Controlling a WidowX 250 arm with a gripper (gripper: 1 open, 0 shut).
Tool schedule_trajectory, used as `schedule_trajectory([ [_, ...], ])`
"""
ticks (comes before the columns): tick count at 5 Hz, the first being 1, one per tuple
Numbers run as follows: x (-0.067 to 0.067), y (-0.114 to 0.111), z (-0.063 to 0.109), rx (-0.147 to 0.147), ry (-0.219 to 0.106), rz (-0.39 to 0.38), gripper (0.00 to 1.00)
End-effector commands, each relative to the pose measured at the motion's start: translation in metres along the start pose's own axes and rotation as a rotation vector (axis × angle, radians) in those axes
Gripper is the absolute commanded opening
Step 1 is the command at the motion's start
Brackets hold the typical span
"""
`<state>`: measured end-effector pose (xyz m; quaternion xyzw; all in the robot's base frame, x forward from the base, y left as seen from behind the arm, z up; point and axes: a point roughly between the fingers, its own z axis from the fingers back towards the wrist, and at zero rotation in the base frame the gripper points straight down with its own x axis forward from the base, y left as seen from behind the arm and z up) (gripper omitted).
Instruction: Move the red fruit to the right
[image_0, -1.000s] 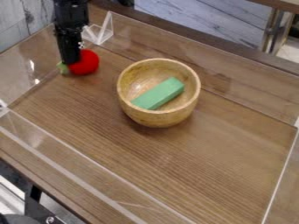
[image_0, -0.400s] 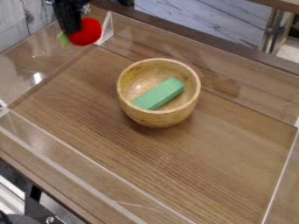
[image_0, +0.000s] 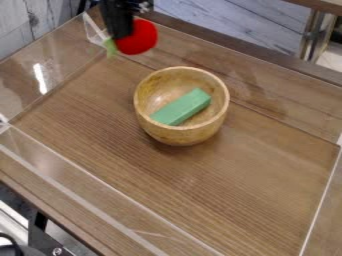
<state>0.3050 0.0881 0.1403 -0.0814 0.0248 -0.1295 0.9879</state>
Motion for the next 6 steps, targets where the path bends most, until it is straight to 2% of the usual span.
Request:
schedule_trajectory([
  [1, 0.008, -0.045, 0.01, 0.029, -0.06, -0.033, 0.0],
  [3, 0.026, -0.128, -0.02, 0.013, -0.064, 0.004, 0.0],
  [4, 0.031, -0.159, -0.037, 0.01, -0.057, 0.003, 0.0],
  [5, 0.034, -0.179, -0.053, 0.011, -0.057, 0.017, 0.0],
  [6, 0.034, -0.185, -0.068, 0.012, -0.071, 0.091, 0.0],
])
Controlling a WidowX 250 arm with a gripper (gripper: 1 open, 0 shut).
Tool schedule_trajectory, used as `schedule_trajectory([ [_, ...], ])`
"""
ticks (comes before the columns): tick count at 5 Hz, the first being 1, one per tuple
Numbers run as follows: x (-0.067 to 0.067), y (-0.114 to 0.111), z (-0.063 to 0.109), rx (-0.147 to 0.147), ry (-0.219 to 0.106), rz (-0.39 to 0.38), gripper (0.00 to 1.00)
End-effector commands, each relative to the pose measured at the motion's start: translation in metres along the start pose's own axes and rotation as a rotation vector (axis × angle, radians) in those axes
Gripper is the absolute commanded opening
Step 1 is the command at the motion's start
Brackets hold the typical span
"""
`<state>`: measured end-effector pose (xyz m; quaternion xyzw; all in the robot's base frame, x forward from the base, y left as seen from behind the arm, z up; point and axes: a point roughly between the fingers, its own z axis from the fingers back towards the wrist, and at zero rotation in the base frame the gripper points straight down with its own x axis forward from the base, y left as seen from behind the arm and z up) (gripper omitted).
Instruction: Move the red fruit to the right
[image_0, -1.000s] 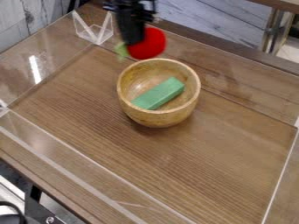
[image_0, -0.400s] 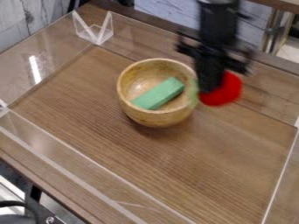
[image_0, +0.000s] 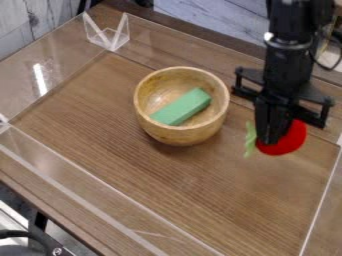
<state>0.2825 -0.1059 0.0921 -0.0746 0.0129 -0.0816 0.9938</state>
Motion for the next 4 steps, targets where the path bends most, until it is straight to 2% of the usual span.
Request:
schedule_trajectory([
  [1, 0.005, 0.003, 0.0, -0.007, -0.048, 0.024, 0.0],
  [4, 0.007, 0.019, -0.015, 0.001, -0.056, 0.051, 0.0],
])
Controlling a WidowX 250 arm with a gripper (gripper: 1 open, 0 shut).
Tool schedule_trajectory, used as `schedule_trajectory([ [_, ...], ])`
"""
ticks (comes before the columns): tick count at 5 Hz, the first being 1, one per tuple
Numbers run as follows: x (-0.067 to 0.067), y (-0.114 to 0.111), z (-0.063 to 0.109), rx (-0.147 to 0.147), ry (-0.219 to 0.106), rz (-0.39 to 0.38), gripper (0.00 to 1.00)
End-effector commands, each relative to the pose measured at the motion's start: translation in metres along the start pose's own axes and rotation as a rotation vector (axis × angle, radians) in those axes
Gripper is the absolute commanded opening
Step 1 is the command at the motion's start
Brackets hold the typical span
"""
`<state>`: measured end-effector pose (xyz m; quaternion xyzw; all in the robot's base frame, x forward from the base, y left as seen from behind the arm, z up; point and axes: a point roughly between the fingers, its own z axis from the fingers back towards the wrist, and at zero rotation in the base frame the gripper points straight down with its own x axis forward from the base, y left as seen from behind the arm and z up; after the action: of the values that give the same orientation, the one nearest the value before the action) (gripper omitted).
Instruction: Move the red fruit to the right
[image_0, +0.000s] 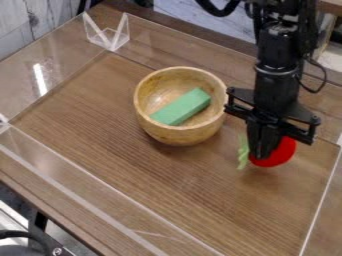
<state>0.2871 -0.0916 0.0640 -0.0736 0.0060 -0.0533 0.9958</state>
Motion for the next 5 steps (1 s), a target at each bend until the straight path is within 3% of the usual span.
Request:
schedule_trajectory([
  [1, 0.0056, 0.0035, 0.0072, 0.003, -0.038, -0.001, 1.0],
  [2, 0.0055, 0.0057, 0.0056, 0.014, -0.044, 0.008, 1.0],
  [5, 0.0039, 0.0036, 0.0039, 0.034, -0.114, 0.021, 1.0],
])
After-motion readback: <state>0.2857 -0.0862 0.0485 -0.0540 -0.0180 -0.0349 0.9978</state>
